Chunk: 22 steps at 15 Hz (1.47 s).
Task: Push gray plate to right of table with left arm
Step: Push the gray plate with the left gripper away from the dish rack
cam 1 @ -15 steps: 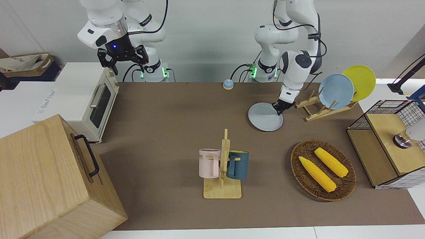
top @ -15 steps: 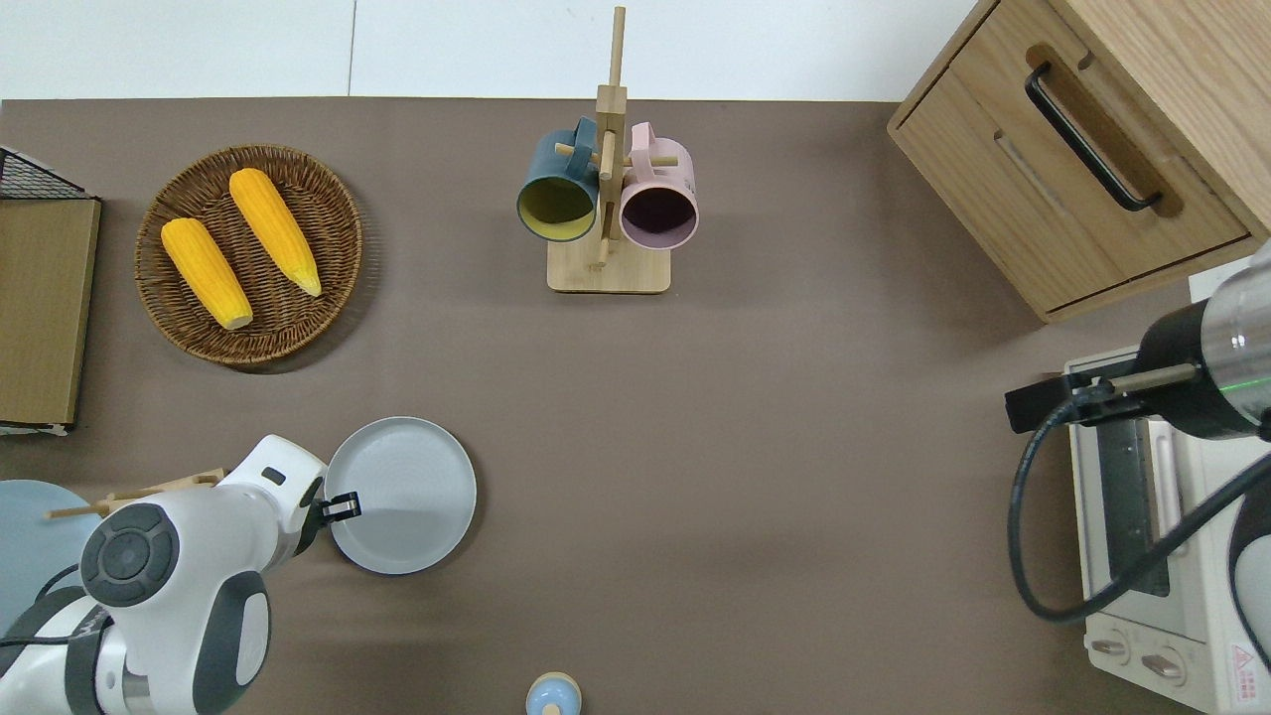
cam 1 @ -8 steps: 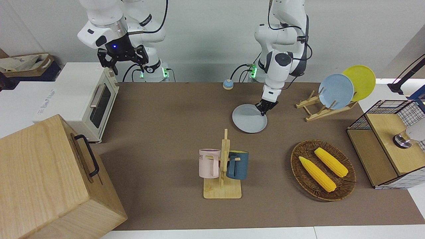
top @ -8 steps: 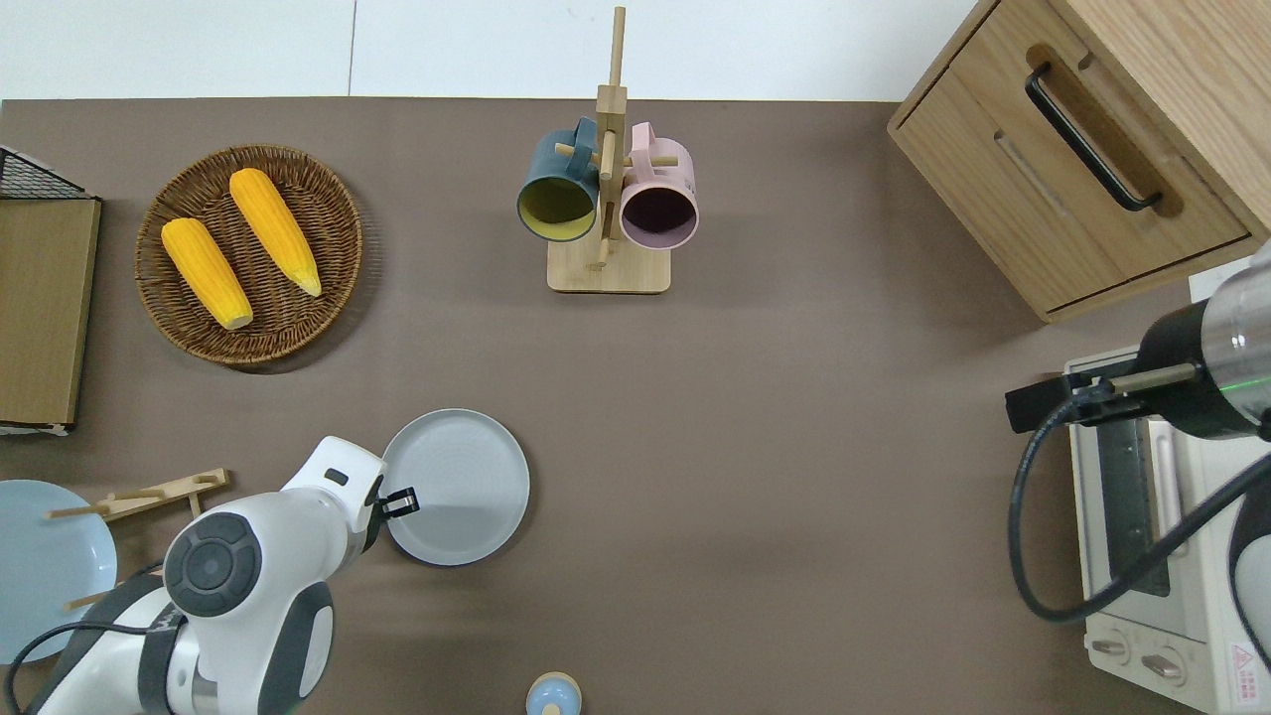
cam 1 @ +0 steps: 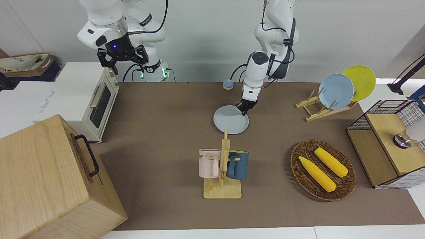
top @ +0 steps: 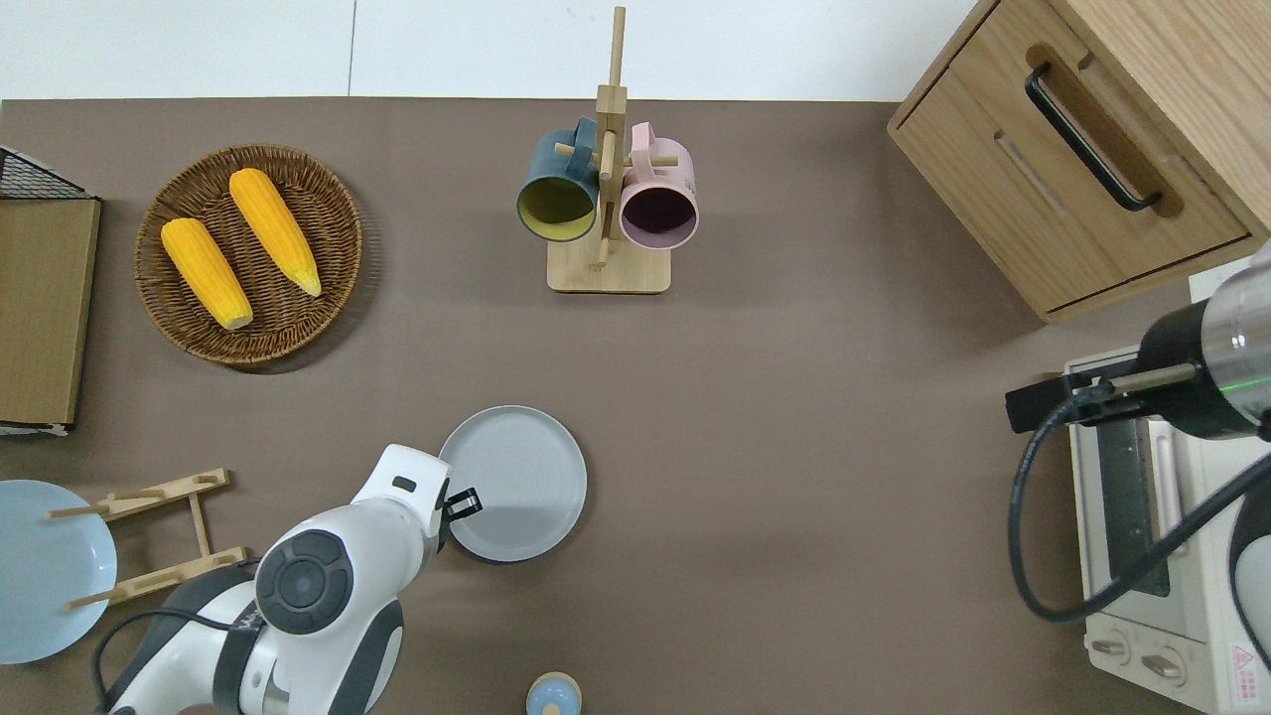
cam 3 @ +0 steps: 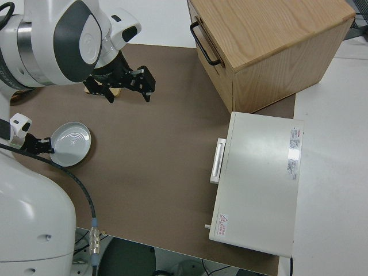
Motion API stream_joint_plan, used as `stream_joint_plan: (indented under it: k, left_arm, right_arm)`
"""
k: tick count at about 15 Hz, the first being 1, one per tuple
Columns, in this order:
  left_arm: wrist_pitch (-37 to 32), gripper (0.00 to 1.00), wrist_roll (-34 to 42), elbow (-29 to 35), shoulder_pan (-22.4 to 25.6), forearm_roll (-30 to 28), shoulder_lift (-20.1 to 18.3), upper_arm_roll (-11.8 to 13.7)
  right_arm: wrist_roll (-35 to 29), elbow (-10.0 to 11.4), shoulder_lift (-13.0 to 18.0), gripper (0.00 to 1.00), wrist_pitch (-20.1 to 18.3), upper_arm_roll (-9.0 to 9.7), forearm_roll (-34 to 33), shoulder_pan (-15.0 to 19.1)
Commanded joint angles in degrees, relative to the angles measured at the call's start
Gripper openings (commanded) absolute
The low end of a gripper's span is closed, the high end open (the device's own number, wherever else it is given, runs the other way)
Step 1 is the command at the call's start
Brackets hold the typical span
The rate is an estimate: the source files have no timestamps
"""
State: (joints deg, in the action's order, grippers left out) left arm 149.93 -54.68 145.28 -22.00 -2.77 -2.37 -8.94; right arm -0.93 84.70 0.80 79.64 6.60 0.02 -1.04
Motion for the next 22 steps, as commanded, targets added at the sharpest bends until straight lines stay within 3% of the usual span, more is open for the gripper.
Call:
stream_joint_plan:
  k: [1, 4, 13, 14, 15, 16, 18, 22]
  left_arm:
    - [1.68, 0.0, -8.32, -5.44, -1.82, -0.66, 8.33, -4.4]
    - [1.68, 0.0, -13.33, -9.22, -2.6, -0.22, 11.5, -6.87]
    - [1.6, 0.0, -23.02, -14.59, -6.83, 3.56, 15.29, -6.88]
    - [1.51, 0.18, -23.02, -14.68, -6.74, 3.56, 15.29, -6.88]
    - [1.42, 0.5, -22.5, -14.77, -6.39, 3.56, 15.29, -6.88]
    - [1.07, 0.74, -21.71, -14.94, -6.13, 4.08, 15.29, -6.7]
    - [0.02, 0.98, -20.65, -15.73, -6.04, 4.97, 15.29, -6.61]
    - [-3.93, 0.99, -19.68, -17.92, -5.95, 5.06, 15.02, -6.44]
  right_arm:
    - [-0.74, -0.5, 0.17, 0.983, -0.89, 0.96, 0.33, 1.13]
    - [-0.74, -0.5, 0.17, 0.983, -0.89, 0.96, 0.25, 1.13]
    - [-0.74, -0.5, 0.17, 0.983, -0.89, 0.87, 0.25, 1.13]
    - [-0.74, -0.5, 0.17, 0.983, -0.89, 0.96, 0.33, 1.13]
    - [-0.74, -0.5, 0.17, 0.983, -0.89, 0.96, 0.33, 1.13]
    - [-0.74, -0.5, 0.17, 0.983, -0.89, 0.87, 0.33, 1.13]
    - [-0.74, -0.5, 0.17, 0.983, -0.89, 0.96, 0.33, 1.13]
    - [-0.74, -0.5, 0.17, 0.983, -0.89, 0.96, 0.33, 1.13]
